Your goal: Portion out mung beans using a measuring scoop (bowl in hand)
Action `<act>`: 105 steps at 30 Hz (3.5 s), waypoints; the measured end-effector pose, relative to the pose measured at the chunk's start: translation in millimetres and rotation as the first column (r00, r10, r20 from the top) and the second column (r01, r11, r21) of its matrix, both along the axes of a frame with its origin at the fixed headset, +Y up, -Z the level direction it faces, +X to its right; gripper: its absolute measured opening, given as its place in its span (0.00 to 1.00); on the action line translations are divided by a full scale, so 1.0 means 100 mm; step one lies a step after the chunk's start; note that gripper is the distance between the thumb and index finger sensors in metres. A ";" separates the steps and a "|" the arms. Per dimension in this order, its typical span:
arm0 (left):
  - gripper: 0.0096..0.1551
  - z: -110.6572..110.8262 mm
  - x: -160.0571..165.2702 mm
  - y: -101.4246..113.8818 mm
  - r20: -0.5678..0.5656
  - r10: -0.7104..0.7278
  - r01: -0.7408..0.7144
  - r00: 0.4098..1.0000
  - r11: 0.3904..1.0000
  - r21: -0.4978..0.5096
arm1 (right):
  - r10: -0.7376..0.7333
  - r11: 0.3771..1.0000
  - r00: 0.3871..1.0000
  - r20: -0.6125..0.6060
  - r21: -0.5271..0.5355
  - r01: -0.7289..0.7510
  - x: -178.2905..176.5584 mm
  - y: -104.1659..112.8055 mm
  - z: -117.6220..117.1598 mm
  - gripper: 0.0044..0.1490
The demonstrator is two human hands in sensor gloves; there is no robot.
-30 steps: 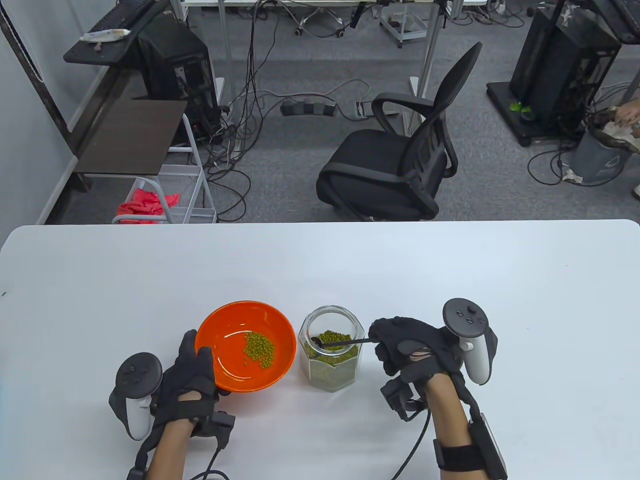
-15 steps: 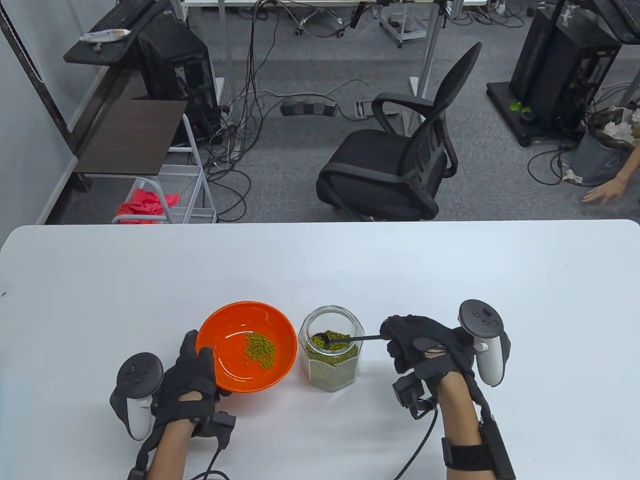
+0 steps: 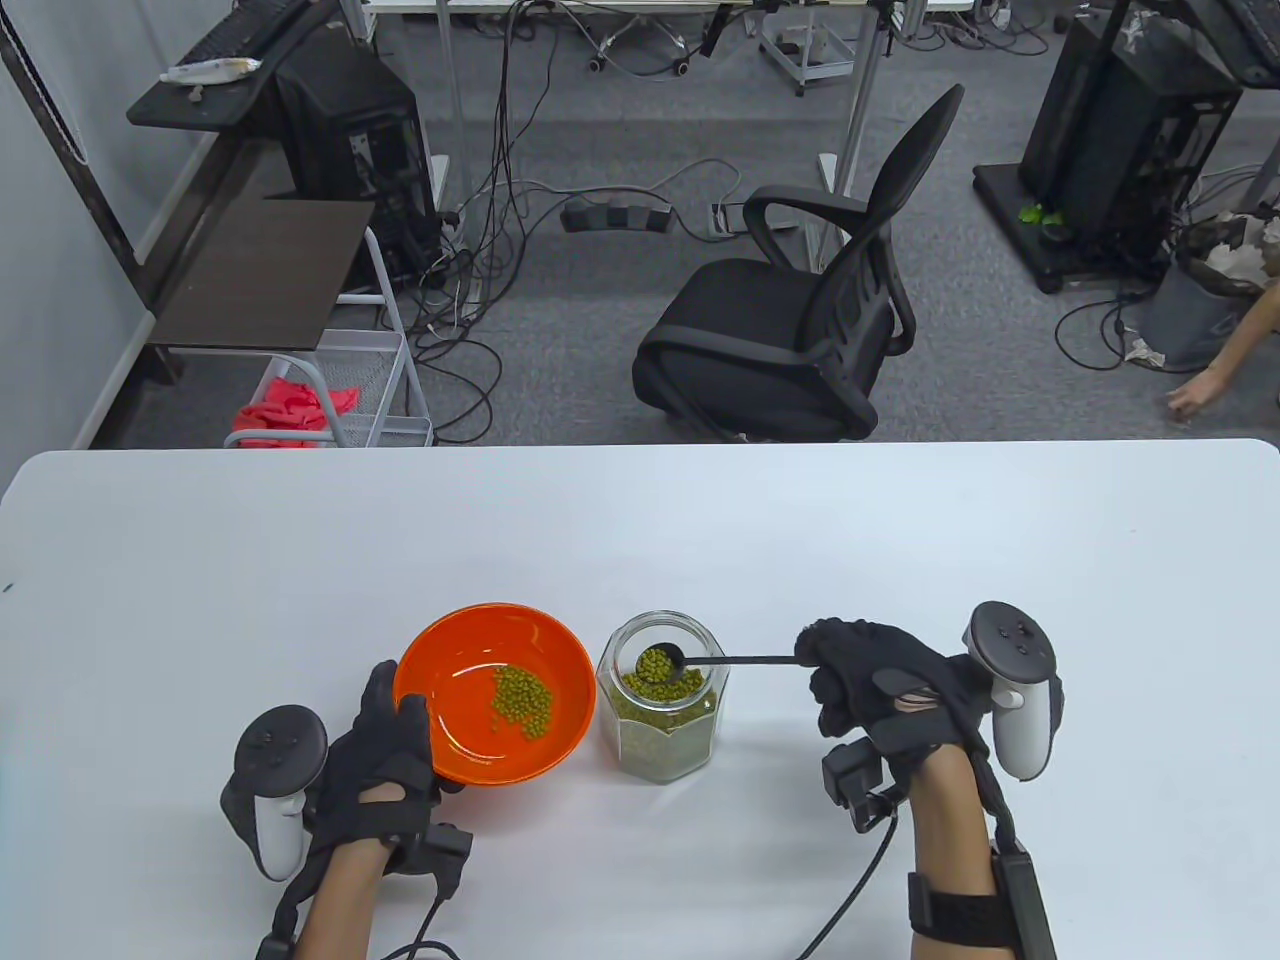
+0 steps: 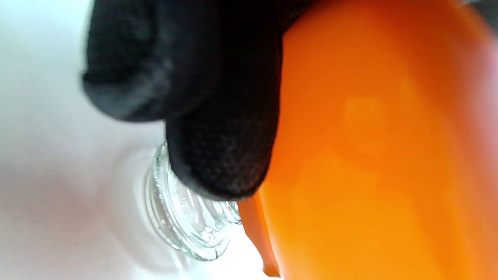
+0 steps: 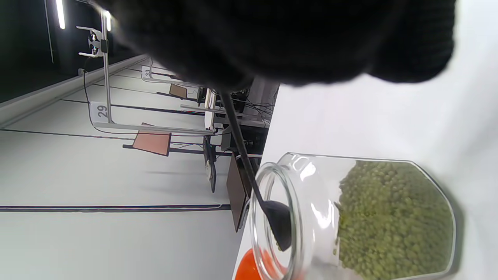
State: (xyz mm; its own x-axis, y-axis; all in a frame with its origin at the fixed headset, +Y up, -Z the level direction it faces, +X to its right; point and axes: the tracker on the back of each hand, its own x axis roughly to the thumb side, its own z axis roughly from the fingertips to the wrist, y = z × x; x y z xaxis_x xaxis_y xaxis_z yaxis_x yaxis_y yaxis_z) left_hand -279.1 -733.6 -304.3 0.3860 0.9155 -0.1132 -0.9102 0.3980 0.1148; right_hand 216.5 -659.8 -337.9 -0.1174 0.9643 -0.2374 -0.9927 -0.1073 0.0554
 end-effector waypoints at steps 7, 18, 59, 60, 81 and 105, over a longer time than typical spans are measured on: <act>0.39 0.00 0.01 0.01 0.003 0.001 -0.001 1.000 1.000 -0.001 | -0.066 0.997 0.997 -0.033 0.030 0.067 -0.02 0.08 0.04 0.26; 0.39 0.00 -0.01 0.00 -0.002 0.007 -0.007 1.000 1.000 -0.006 | -0.150 0.988 0.979 -0.135 0.022 0.155 -0.35 0.06 0.02 0.26; 0.39 0.01 -0.06 0.03 -0.009 0.036 -0.036 0.999 0.999 0.001 | 0.401 0.830 0.906 -0.132 0.471 -0.299 -1.45 0.31 0.40 0.27; 0.39 0.01 -0.06 0.03 -0.010 0.036 -0.036 0.999 0.999 0.001 | 0.397 0.831 0.908 -0.130 0.472 -0.296 -1.43 0.32 0.40 0.27; 0.39 0.01 -0.06 0.03 -0.013 0.034 -0.034 0.999 0.999 0.000 | 0.252 0.859 0.968 -0.008 0.463 -0.220 -0.90 0.59 0.41 0.25; 0.39 0.01 -0.06 0.03 -0.012 0.031 -0.031 0.999 1.000 0.000 | 0.455 0.790 0.874 0.172 0.375 -0.485 -0.47 0.83 0.52 0.24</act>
State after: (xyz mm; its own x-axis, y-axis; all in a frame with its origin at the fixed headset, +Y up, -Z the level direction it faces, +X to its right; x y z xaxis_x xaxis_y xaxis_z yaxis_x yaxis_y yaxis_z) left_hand -284.7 -731.1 -303.3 0.3560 0.9271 -0.1177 -0.9206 0.3695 0.1263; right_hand 169.3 -577.1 -285.6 -0.5789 0.8057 0.1256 -0.8133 -0.5593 -0.1605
